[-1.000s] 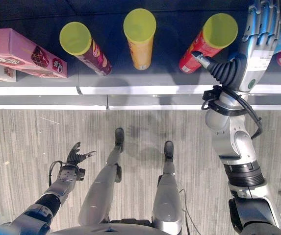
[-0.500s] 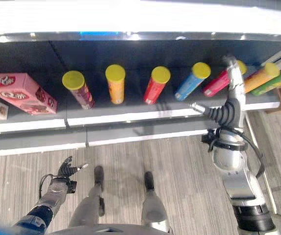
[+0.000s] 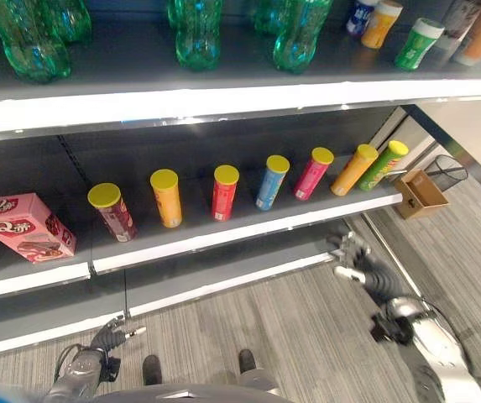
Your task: Put the goods on the table back onto the shelves and tidy them up.
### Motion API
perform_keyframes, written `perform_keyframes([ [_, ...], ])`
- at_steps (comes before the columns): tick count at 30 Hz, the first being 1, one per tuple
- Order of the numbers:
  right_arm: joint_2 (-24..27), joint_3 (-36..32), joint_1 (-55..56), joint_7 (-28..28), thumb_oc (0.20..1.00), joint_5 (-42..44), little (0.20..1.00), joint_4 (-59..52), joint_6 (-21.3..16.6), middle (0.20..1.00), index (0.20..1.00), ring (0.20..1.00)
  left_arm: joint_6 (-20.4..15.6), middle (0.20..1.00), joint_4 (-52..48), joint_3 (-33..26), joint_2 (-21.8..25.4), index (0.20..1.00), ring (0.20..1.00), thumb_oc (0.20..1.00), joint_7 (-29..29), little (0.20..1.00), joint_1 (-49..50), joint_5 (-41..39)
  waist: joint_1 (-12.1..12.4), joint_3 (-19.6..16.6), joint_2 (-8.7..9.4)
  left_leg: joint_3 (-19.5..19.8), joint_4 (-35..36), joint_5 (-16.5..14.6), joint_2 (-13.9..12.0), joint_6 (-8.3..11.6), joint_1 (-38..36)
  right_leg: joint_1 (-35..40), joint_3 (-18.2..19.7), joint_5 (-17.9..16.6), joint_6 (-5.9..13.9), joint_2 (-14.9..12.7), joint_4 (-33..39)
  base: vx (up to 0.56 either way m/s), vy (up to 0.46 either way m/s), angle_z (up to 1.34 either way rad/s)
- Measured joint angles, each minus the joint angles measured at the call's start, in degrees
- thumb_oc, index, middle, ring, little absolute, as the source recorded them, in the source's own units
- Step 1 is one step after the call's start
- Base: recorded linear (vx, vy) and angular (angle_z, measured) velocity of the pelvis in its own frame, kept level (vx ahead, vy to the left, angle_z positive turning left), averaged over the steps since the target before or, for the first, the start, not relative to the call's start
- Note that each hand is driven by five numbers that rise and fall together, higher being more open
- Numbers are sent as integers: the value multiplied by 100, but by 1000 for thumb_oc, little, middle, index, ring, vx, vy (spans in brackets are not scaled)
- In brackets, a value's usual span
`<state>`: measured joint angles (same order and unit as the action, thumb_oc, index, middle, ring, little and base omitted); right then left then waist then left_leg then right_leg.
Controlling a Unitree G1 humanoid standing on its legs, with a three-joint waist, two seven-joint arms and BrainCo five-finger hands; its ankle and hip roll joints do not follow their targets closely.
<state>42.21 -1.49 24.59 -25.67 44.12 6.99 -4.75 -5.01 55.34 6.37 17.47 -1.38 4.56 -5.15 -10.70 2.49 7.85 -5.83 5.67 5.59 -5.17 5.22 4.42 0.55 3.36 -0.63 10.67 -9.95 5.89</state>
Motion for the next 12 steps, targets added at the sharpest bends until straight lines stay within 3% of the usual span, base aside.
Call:
perform_keyframes([
  [3, -830, 219, -633, -56, 1000, 4, 1000, 2620, 64, 1000, 1000, 1000, -3, 1000, 353, 21, 2, 1000, 1000, 1000, 136, 1000, 91, -2, 18, -119, 72, -6, 0, -11, -25, 16, -63, 59, 3, 3, -13, 51, -12, 0, 0, 0],
  [4, -978, 275, -730, 140, 1000, -156, 1000, 3146, 313, 1000, 1000, 1000, 22, 1000, 420, 49, -7, 1000, 1000, 1000, 193, 1000, 68, 0, 25, -142, 44, -3, 0, -17, -27, 22, -62, 65, 0, 9, -24, 50, 0, 0, 0, 0],
  [7, -1127, 660, -432, 143, 1000, -566, 1000, 3202, 573, 1000, 1000, 1000, 12, 1000, 403, 89, -32, 1000, 1000, 1000, 278, 1000, 191, -1, 52, -128, -156, -1, 0, -15, -21, 21, -59, 58, -8, 22, -7, 40, 2, 4, -2, -2],
  [8, -1408, 591, -622, 189, 1000, -754, 1000, 3702, 403, 1000, 1000, 1000, 10, 1000, 411, 116, -20, 1000, 1000, 1000, 281, 1000, 222, -1, 53, -135, -193, -11, 0, -15, -48, 22, -75, 65, -19, 21, -10, 63, 3, 0, 0, -4],
  [12, -1391, 629, -581, 289, 1000, -879, 1000, 3412, 468, 1000, 1000, 1000, 3, 1000, 386, 125, -105, 1000, 1000, 1000, 295, 1000, 173, 0, 99, -133, -278, -9, 0, -14, -66, 21, -70, 63, -36, 30, -50, 76, 4, 0, 0, 0],
])
